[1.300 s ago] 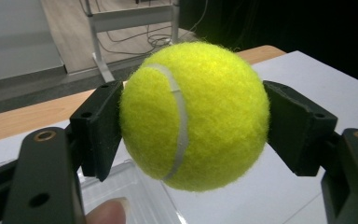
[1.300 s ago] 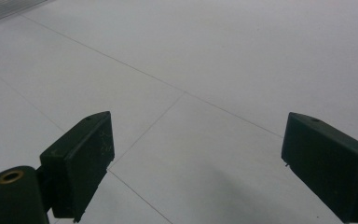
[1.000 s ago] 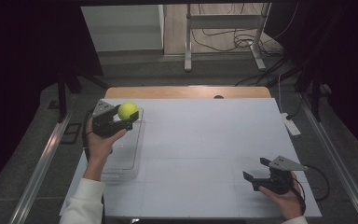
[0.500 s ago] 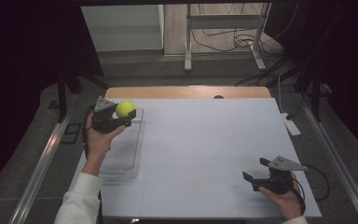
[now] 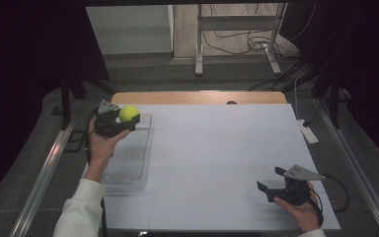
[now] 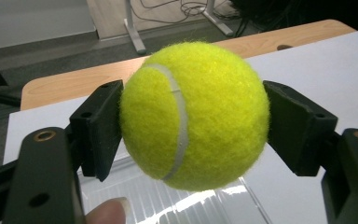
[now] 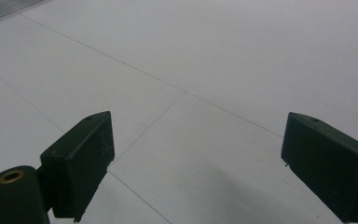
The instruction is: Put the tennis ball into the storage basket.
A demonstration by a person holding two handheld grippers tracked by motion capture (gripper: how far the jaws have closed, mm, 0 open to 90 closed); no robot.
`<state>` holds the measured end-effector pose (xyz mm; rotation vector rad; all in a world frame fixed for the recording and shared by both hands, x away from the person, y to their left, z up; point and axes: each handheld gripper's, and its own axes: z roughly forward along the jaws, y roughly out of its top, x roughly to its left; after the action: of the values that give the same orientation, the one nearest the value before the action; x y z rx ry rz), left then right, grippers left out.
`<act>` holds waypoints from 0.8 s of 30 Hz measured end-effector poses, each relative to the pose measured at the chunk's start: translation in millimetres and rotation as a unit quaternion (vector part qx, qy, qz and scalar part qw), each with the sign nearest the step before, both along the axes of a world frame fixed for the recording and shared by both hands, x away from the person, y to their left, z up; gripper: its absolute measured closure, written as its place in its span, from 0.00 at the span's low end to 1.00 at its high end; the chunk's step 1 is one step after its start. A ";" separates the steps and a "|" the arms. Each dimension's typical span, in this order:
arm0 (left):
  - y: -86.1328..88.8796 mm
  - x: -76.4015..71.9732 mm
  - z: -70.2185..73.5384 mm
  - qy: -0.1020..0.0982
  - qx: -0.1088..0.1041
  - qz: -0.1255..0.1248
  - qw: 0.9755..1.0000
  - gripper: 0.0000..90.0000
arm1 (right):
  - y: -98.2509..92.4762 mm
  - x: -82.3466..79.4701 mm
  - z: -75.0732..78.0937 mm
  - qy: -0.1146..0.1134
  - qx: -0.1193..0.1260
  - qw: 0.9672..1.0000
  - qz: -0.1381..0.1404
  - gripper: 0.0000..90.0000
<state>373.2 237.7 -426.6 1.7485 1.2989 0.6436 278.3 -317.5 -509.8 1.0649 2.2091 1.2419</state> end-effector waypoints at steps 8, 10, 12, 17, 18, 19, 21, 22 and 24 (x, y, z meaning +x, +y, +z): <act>3.3 3.3 -0.8 0.008 0.010 0.005 1.000 0.29 | 0.4 0.1 -0.1 0.000 0.000 1.000 0.000 0.11; 3.7 4.2 -1.3 0.010 0.013 0.006 1.000 0.29 | 0.5 0.1 -0.2 0.000 0.000 1.000 0.000 0.11; 4.1 5.4 -1.7 0.013 0.017 0.007 1.000 0.29 | 0.6 0.1 -0.3 0.001 0.000 1.000 0.000 0.11; 5.7 8.6 -3.2 0.019 0.022 0.010 1.000 0.29 | 0.8 0.4 -0.6 0.001 0.000 1.000 -0.001 0.11; 6.5 9.4 -3.6 0.023 0.025 0.011 0.999 0.29 | 0.8 0.4 -0.6 0.001 0.000 1.000 -0.001 0.11; 7.1 10.0 -3.9 0.025 0.027 0.013 0.999 0.29 | 0.8 0.4 -0.5 0.001 -0.001 1.000 -0.001 0.11; 7.9 10.6 -4.5 0.027 0.028 0.015 0.999 0.29 | 0.8 0.2 -0.4 0.001 -0.001 1.000 -0.001 0.11; 7.9 10.8 -5.3 0.028 0.031 0.015 0.999 0.29 | 0.8 0.1 -0.3 0.001 0.000 1.000 -0.001 0.11; 8.1 11.5 -6.1 0.030 0.035 0.017 0.999 0.29 | 0.7 0.2 -0.5 0.001 0.000 1.000 -0.001 0.11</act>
<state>384.7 245.8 -432.7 1.8181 1.3637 0.6665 278.5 -316.8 -510.3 1.0682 2.2096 1.2401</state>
